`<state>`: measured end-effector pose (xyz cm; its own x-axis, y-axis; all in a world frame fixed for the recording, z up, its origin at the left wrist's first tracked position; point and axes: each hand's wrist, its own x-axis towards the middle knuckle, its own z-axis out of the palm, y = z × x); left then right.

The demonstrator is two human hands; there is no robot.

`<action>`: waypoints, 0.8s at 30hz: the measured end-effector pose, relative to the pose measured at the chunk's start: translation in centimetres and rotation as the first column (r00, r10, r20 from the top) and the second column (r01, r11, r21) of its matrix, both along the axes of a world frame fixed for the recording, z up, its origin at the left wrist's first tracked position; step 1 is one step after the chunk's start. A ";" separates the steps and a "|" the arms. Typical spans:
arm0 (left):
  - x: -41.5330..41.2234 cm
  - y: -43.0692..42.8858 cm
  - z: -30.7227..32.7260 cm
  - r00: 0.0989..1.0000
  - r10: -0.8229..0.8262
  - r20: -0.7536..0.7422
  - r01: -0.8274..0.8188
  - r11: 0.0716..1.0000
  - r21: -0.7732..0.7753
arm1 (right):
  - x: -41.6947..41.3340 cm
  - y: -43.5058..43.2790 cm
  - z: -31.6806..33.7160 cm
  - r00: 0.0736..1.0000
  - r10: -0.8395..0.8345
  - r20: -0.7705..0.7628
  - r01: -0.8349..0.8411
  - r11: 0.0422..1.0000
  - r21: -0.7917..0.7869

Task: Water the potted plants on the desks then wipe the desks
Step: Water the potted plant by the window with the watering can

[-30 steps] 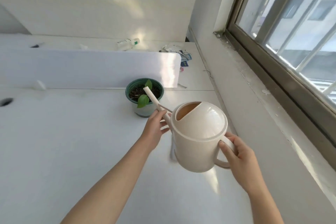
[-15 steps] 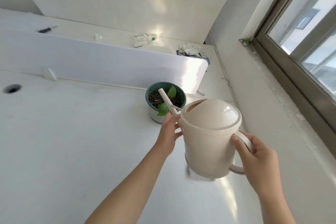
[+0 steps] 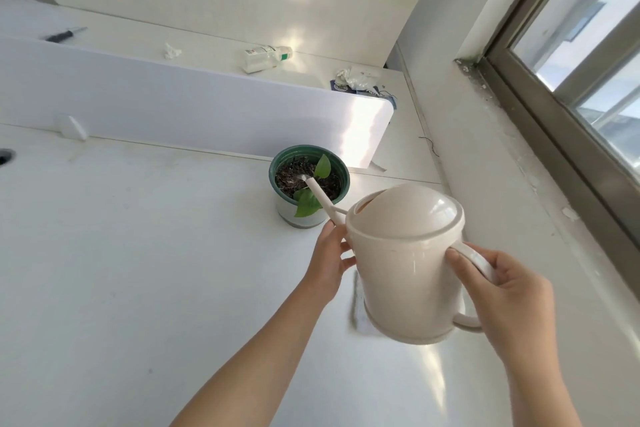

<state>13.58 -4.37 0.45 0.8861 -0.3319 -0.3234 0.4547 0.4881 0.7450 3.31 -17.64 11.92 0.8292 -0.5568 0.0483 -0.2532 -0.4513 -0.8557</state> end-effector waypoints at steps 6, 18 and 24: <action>-0.2 -2.2 0.8 0.996 -0.083 0.039 0.082 0.996 0.029 | -1.3 -1.2 0.5 0.997 -0.074 0.023 0.073 0.996 0.043; -2.6 -2.1 -1.2 0.993 -0.116 -0.015 0.117 0.987 0.108 | -4.9 -2.9 -2.0 0.998 -0.057 0.028 0.053 0.989 0.140; -4.2 1.2 -2.9 0.996 -0.062 -0.056 0.074 0.968 0.240 | -6.6 -2.0 -4.5 0.998 0.048 -0.031 -0.041 0.982 0.184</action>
<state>9.43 -3.16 -2.44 0.8457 -0.2973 -0.4432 0.5187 0.2629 0.8135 -3.34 -19.69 7.46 0.8526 -0.5162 -0.0809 -0.2678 -0.2987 -0.9160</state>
